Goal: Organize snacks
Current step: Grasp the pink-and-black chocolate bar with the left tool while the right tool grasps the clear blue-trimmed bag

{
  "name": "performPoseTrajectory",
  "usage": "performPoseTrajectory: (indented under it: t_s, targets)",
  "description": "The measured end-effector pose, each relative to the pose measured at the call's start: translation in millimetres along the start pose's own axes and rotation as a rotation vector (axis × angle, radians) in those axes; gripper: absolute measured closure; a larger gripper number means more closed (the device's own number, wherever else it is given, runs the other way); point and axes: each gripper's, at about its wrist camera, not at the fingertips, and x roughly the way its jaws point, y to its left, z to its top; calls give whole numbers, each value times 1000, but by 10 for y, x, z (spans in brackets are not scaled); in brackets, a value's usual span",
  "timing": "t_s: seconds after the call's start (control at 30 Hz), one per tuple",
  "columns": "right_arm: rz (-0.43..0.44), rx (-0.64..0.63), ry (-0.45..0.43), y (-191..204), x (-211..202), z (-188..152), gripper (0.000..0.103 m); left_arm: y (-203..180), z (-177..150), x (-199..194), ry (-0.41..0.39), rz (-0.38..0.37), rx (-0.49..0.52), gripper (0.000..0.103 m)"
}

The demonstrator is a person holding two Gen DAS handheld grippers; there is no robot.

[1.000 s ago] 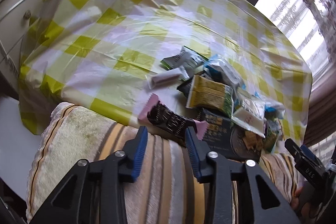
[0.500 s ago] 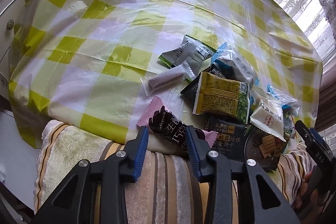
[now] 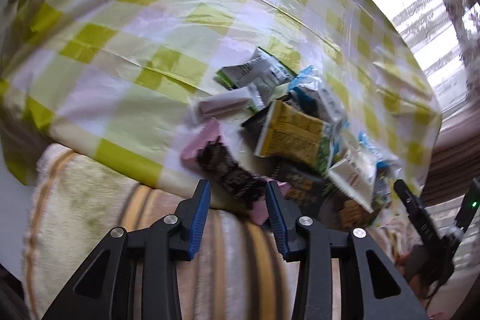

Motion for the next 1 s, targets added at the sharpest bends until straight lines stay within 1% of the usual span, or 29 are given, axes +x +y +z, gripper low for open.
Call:
performPoseTrajectory:
  t_s: [0.03, 0.13, 0.27, 0.43, 0.6, 0.73, 0.8, 1.0]
  targets:
    - [3, 8, -10, -10, -12, 19, 0, -24, 8, 31, -6, -4, -12, 63]
    - [12, 20, -26, -25, -10, 69, 0, -27, 66, 149, -9, 37, -33, 66]
    - [19, 22, -31, -19, 39, 98, 0, -36, 91, 200, -17, 73, -24, 72]
    - [8, -11, -34, 58, 122, 142, 0, -57, 166, 256, -46, 77, -6, 72]
    - [4, -16, -28, 68, 177, 143, 0, 3, 246, 292, -60, 40, -50, 71]
    - [16, -9, -15, 47, 211, 150, 0, 18, 307, 334, -75, 23, -55, 71]
    - [19, 2, -11, 31, 223, 150, 0, 8, 318, 360, -84, 25, -44, 75]
    - [38, 17, -14, 27, 256, 197, 0, -29, 305, 376, -102, 43, -20, 77]
